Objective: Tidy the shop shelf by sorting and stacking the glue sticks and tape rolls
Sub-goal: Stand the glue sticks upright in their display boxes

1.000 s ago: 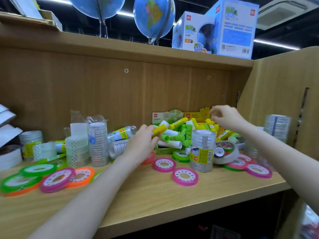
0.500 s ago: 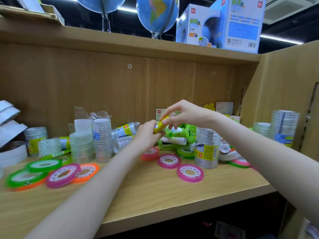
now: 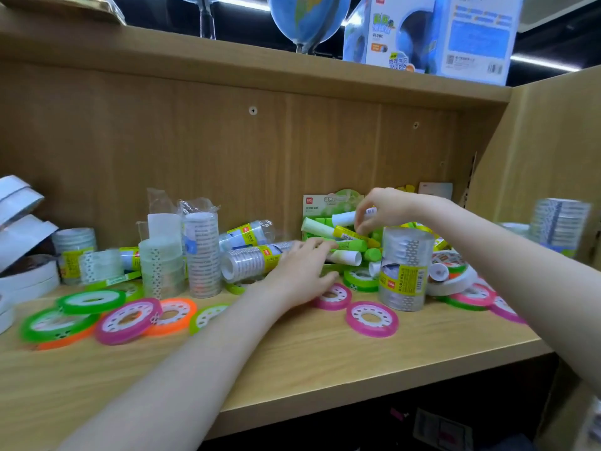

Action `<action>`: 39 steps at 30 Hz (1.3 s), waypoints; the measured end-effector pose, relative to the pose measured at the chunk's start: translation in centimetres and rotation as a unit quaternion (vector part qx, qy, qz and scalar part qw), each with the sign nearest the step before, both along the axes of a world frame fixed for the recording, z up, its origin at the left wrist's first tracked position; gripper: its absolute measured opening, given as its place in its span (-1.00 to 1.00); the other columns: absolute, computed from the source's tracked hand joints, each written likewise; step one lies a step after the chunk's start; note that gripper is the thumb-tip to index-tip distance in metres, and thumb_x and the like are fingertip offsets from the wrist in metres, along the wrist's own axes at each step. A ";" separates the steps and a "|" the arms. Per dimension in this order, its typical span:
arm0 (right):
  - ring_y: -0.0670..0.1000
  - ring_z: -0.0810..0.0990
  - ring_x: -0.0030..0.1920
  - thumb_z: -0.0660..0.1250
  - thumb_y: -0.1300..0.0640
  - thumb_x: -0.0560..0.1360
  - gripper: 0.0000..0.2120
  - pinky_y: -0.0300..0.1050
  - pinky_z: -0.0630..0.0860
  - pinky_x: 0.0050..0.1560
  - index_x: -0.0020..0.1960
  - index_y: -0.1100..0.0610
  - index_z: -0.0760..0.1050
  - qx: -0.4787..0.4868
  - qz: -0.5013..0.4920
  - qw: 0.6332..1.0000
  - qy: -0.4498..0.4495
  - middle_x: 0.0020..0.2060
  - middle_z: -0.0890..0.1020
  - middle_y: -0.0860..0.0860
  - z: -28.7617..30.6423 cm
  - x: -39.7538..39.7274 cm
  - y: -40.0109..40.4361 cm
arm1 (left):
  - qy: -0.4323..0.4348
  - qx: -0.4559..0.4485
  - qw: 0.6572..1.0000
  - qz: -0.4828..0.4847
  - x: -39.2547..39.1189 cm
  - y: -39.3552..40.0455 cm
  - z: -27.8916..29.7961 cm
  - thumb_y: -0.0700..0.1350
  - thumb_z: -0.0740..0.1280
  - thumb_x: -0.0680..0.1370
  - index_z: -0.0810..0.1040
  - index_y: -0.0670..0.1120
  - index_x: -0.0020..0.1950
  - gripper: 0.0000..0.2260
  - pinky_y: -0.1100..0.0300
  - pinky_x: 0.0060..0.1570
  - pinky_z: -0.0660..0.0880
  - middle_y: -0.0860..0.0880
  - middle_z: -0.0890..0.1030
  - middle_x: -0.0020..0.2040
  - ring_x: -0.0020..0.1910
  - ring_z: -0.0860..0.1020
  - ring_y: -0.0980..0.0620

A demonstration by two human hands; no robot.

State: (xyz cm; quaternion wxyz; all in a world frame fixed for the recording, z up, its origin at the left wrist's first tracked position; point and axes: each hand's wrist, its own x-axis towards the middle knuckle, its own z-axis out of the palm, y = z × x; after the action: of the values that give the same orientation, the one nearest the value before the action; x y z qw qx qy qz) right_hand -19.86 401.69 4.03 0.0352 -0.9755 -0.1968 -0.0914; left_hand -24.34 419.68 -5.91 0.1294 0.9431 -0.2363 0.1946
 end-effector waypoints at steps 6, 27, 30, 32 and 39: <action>-0.02 0.50 -0.03 0.41 0.12 0.44 -0.93 -0.13 0.46 -0.06 -0.09 0.07 0.62 0.046 0.024 0.997 -0.053 -0.17 0.55 -0.11 0.4 -0.5 -0.2 | -0.007 -0.022 1.000 -0.001 0.0 0.5 0.0 -0.01 0.21 0.58 0.21 -0.06 0.47 -0.53 0.02 0.36 0.21 -0.03 0.29 0.42 0.38 0.25 -0.09; 0.07 0.43 0.21 0.45 -0.08 0.34 -0.62 -0.04 0.37 0.15 0.07 -0.18 0.35 0.147 0.028 0.986 -0.075 0.16 0.50 0.06 -4.2 -8.7 -4.3 | -0.120 0.034 0.992 0.002 -5.6 1.6 -0.1 -0.02 0.16 0.59 0.43 -0.01 0.29 -0.72 0.10 0.28 0.21 0.01 0.44 0.28 0.30 0.35 -0.03; 0.02 0.44 0.21 0.49 -0.02 0.33 -0.65 -0.13 0.33 0.09 0.04 -0.14 0.45 0.196 0.043 0.972 -0.122 0.14 0.53 0.01 -3.8 -9.3 -4.1 | -0.184 0.091 0.976 0.068 -6.1 4.2 0.4 -0.11 0.23 0.55 0.48 -0.08 0.24 -0.73 0.05 0.27 0.21 -0.04 0.47 0.26 0.26 0.40 -0.10; 0.00 0.47 0.16 0.51 0.03 0.32 -0.67 -0.13 0.35 0.08 0.03 -0.10 0.49 0.243 0.045 0.955 -0.165 0.10 0.57 0.01 -2.2 -9.8 -3.8 | -0.224 0.101 0.965 0.087 -6.2 6.4 0.9 -0.18 0.33 0.38 0.59 -0.14 0.02 -0.77 -0.05 0.07 0.43 -0.12 0.60 0.03 0.01 0.57 -0.18; -0.28 0.54 -0.24 0.51 0.07 0.33 -0.69 -0.39 0.45 -0.22 0.05 -0.05 0.57 0.365 0.175 0.914 -0.014 -0.05 0.61 -0.07 0.9 -11.9 1.4 | -0.262 0.071 0.949 0.157 -7.9 12.7 1.0 -0.05 0.12 0.35 0.59 -0.09 -0.04 -0.67 -0.01 -0.05 0.48 -0.10 0.60 0.00 0.03 0.45 -0.09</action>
State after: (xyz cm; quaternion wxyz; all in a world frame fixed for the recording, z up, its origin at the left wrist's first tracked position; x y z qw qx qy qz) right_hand -31.71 403.13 4.96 0.4017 -0.8434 -0.3178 -0.1625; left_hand -32.25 432.41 -4.88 -0.0370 0.8907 -0.1245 0.4357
